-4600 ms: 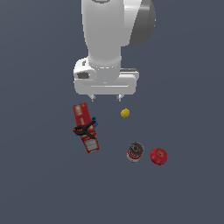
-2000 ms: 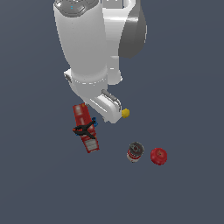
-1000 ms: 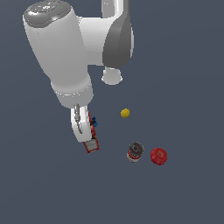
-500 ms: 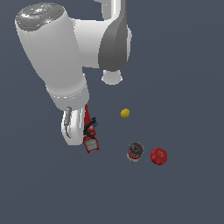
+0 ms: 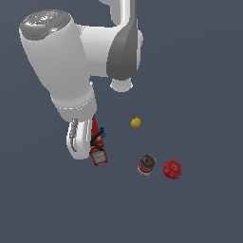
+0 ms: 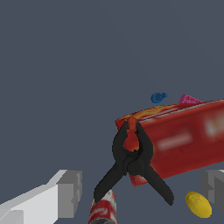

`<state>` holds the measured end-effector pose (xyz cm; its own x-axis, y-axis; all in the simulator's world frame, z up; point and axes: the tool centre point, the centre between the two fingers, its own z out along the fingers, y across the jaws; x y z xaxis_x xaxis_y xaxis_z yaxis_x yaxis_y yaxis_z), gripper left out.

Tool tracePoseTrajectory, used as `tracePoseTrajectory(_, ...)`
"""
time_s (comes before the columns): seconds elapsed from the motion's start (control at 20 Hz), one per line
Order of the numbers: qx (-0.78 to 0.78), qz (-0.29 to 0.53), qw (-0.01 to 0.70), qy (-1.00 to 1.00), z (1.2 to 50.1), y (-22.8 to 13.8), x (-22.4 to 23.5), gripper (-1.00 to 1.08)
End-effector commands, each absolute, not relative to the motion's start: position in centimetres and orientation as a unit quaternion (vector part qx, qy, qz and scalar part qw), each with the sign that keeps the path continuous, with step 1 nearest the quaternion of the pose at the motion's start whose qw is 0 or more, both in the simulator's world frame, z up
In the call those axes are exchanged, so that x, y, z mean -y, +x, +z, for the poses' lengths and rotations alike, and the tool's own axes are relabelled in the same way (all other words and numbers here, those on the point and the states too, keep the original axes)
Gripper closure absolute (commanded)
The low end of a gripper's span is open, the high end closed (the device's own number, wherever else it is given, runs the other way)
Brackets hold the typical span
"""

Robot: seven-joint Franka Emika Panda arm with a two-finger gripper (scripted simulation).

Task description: Pick up a designated object from a clutter of objects.

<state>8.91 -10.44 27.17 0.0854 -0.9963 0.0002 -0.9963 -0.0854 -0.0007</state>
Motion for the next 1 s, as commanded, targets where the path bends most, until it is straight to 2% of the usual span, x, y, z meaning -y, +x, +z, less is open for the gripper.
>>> tracePoseTrajectory(0.0, -0.677, 0.000, 0.000, -0.736, 26.3, 8.9, 10.4, -0.92)
tracePoseTrajectory(0.55, -0.678, 0.000, 0.000, -0.735, 22.9, 8.9, 10.5, -0.92)
tracePoseTrajectory(0.6, -0.678, 0.000, 0.000, -0.735, 22.9, 8.9, 10.5, 1.08)
tracePoseTrajectory(0.95, -0.678, 0.000, 0.000, -0.735, 22.9, 8.9, 10.5, 1.08)
